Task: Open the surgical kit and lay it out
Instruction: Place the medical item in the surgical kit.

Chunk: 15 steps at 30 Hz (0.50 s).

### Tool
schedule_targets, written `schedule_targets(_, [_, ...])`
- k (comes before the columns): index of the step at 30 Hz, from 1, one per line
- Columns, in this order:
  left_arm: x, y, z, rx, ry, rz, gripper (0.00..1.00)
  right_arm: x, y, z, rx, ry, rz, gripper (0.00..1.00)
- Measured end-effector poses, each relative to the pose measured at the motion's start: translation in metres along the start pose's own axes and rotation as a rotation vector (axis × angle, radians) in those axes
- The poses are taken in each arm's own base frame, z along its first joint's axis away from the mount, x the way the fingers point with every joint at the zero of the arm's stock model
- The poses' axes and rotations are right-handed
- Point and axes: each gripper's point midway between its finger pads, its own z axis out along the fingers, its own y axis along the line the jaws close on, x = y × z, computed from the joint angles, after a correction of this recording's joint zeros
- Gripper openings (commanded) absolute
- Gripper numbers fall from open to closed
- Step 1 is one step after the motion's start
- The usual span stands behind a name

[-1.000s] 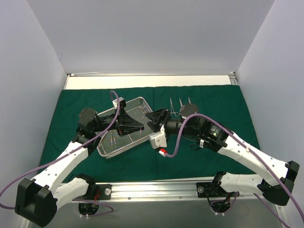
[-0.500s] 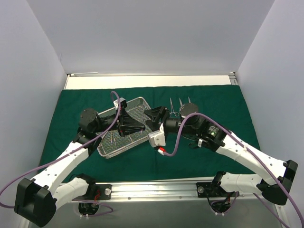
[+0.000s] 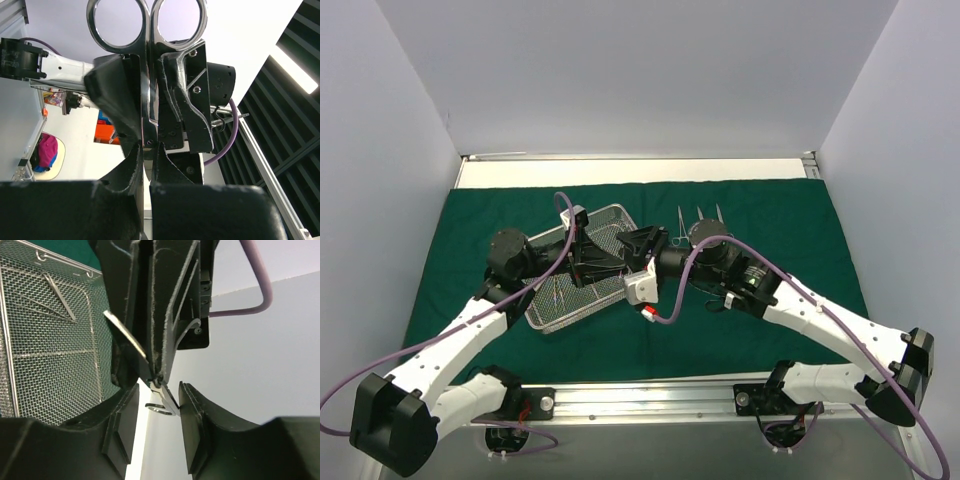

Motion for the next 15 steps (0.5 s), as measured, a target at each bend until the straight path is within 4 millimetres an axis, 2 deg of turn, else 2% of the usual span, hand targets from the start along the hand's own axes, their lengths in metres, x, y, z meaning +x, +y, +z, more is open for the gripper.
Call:
schedule_targets(1, [0.0, 0.0, 0.0, 0.0, -0.001, -0.002, 0.02, 0.0, -0.001, 0.001, 0.011, 0.0, 0.004, 0.27])
schedule_targets(3, [-0.001, 0.0, 0.001, 0.001, -0.004, -0.002, 0.02, 0.001, -0.006, 0.001, 0.042, 0.003, 0.012, 0.22])
schedule_targets(4, [-0.002, 0.0, 0.001, 0.003, -0.008, -0.002, 0.02, 0.002, -0.009, 0.001, 0.06, 0.008, 0.019, 0.15])
schedule_targets(6, [-0.004, -0.003, 0.001, 0.011, -0.02, -0.014, 0.02, 0.006, -0.008, 0.002, 0.069, 0.021, 0.029, 0.08])
schedule_targets(7, [-0.006, -0.004, 0.002, 0.015, -0.03, -0.026, 0.02, 0.008, -0.008, 0.003, 0.074, 0.029, 0.033, 0.01])
schedule_targets(9, [-0.01, -0.005, 0.002, 0.019, -0.043, -0.036, 0.04, 0.011, -0.009, 0.004, 0.087, 0.041, 0.05, 0.0])
schedule_targets(11, [-0.014, -0.005, 0.003, 0.022, -0.056, -0.041, 0.19, 0.014, -0.008, 0.006, 0.092, 0.053, 0.078, 0.0])
schedule_targets(12, [-0.016, -0.005, 0.003, 0.025, -0.063, -0.042, 0.34, 0.016, -0.007, 0.007, 0.093, 0.058, 0.099, 0.0])
schedule_targets(15, [-0.017, -0.007, 0.004, 0.038, -0.067, -0.015, 0.54, 0.02, -0.002, 0.011, 0.089, 0.066, 0.167, 0.0])
